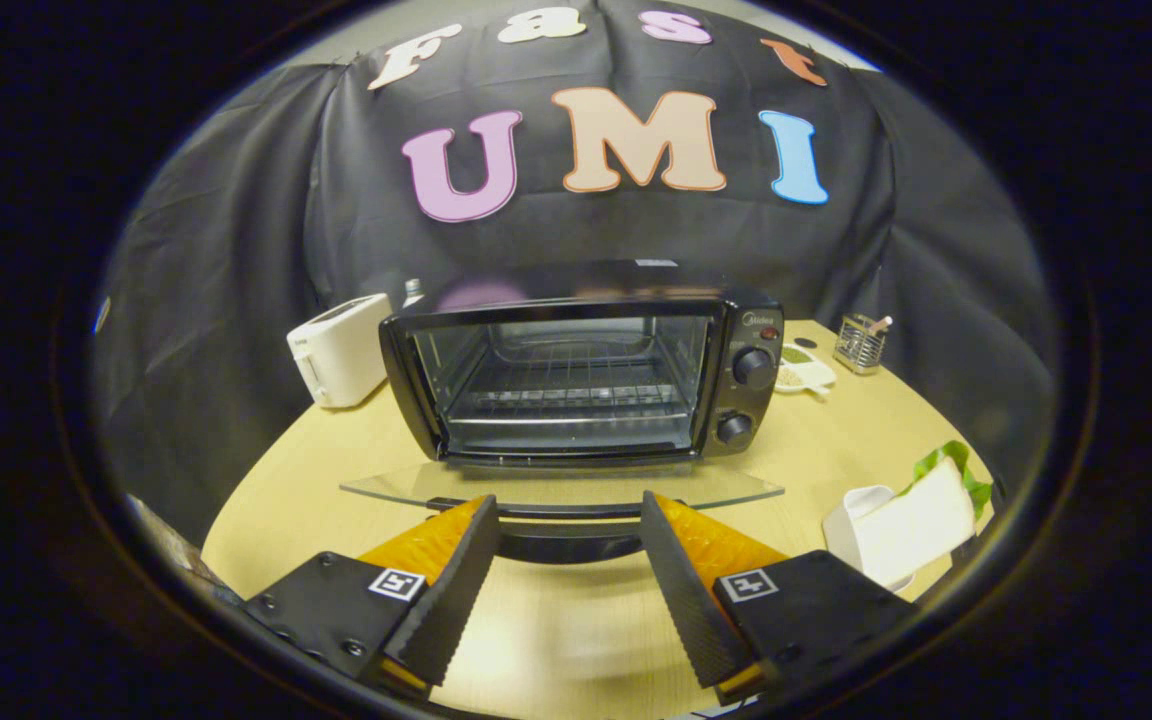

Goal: Open the toaster oven, put the food inside, and close the toaster oven door.

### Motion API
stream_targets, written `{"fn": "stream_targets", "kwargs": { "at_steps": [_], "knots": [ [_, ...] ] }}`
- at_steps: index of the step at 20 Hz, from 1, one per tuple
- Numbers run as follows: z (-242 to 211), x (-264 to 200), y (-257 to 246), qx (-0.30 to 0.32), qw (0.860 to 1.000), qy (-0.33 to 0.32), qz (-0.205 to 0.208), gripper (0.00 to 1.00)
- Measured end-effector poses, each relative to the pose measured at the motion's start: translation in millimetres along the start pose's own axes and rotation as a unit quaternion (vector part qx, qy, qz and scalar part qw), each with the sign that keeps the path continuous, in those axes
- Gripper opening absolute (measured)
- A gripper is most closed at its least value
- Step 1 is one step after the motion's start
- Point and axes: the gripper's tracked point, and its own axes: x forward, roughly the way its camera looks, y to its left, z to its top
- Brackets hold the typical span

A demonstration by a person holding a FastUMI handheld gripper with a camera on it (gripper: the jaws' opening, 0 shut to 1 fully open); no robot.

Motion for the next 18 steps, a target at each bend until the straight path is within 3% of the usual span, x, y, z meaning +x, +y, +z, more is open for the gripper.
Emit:
{"fn": "stream_targets", "kwargs": {
  "at_steps": [6,10,18],
  "knots": [
    [-55,-3,-13,-0.004,0.996,0.089,-0.015,0.90],
    [-78,-2,-15,0.031,0.991,0.128,-0.004,0.88],
    [-113,14,-20,-0.004,0.982,0.188,-0.007,0.88]
  ]
}}
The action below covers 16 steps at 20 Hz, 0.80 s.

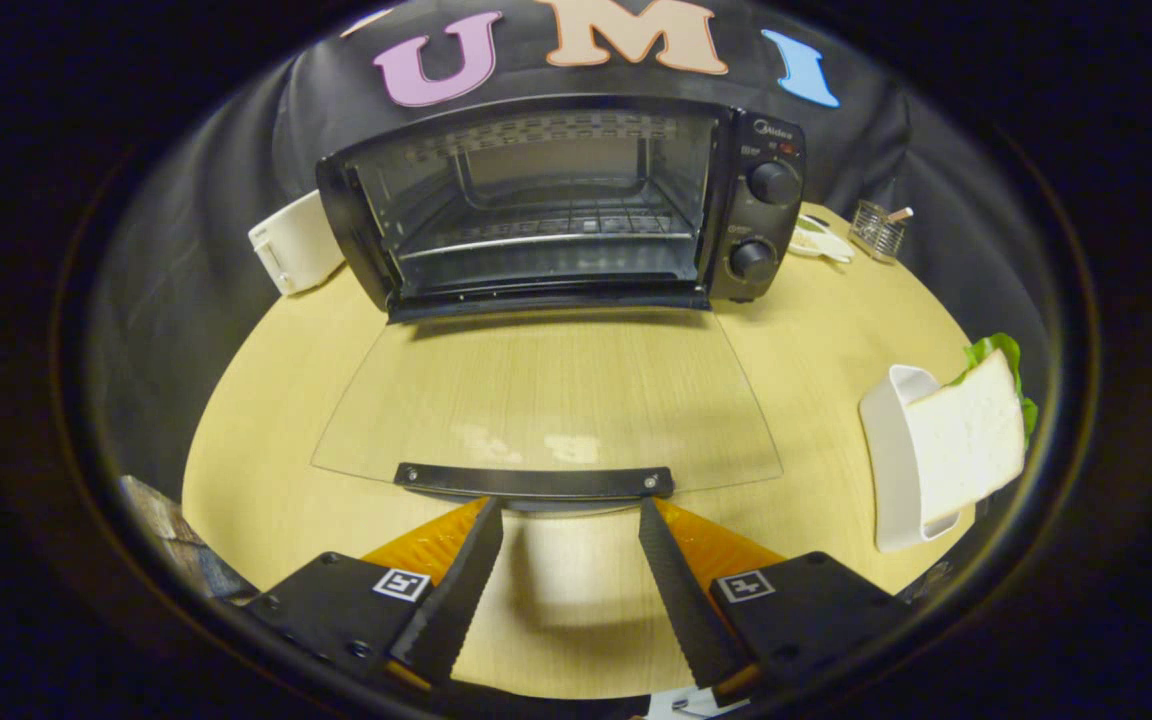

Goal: Open the toaster oven, put the food inside, and close the toaster oven door.

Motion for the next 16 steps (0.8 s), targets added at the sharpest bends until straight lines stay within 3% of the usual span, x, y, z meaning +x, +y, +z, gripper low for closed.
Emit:
{"fn": "stream_targets", "kwargs": {
  "at_steps": [9,16],
  "knots": [
    [3,-2,0,-0.005,1.000,0.012,0.005,0.88],
    [20,-49,-12,-0.005,0.998,0.022,0.064,0.88]
  ]
}}
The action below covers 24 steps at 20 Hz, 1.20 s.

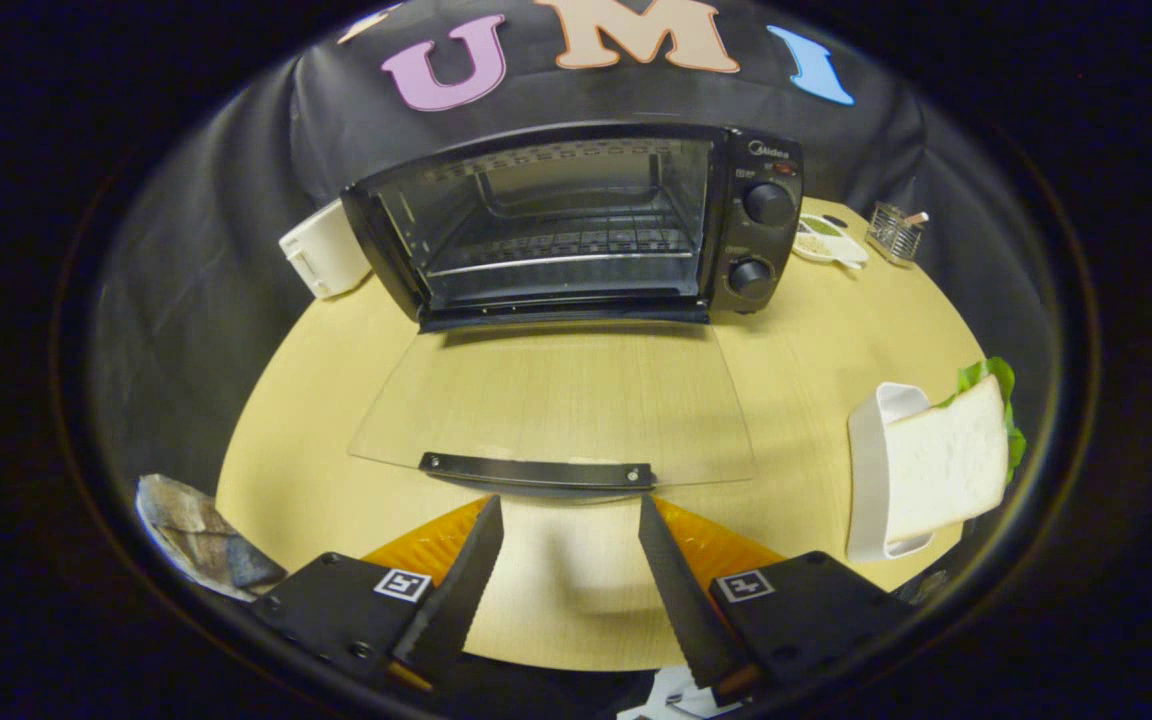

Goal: Open the toaster oven, put the food inside, and close the toaster oven door.

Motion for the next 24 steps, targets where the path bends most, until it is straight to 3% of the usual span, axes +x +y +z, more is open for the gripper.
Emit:
{"fn": "stream_targets", "kwargs": {
  "at_steps": [7,12,17,21,24],
  "knots": [
    [9,-90,-87,-0.002,0.997,0.059,0.042,0.87],
    [46,-134,-180,0.037,0.998,0.050,0.027,0.86],
    [54,-127,-267,0.044,0.997,0.054,-0.021,0.86],
    [32,-99,-280,0.083,0.992,0.091,0.014,0.86],
    [19,-76,-288,0.093,0.989,0.115,0.018,0.85]
  ]
}}
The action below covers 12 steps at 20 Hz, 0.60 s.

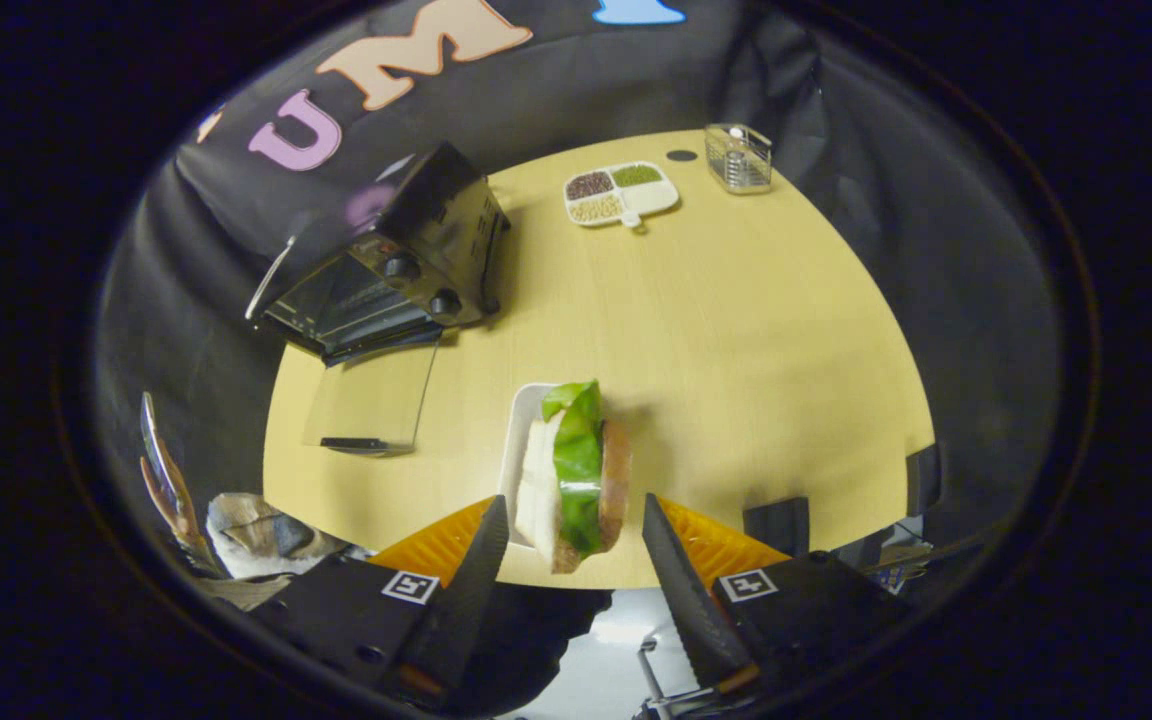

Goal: Open the toaster oven, put the food inside, and close the toaster oven door.

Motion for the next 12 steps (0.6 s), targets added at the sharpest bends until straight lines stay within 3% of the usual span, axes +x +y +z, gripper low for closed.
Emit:
{"fn": "stream_targets", "kwargs": {
  "at_steps": [3,5,8,10,12],
  "knots": [
    [-4,17,-11,-0.002,1.000,0.013,-0.008,0.84],
    [-4,27,-3,0.018,1.000,0.021,0.010,0.84],
    [-2,39,7,0.044,0.998,0.022,0.038,0.68],
    [-3,42,22,0.089,0.993,0.029,0.075,0.58],
    [-4,41,23,0.130,0.987,0.035,0.083,0.47]
  ]
}}
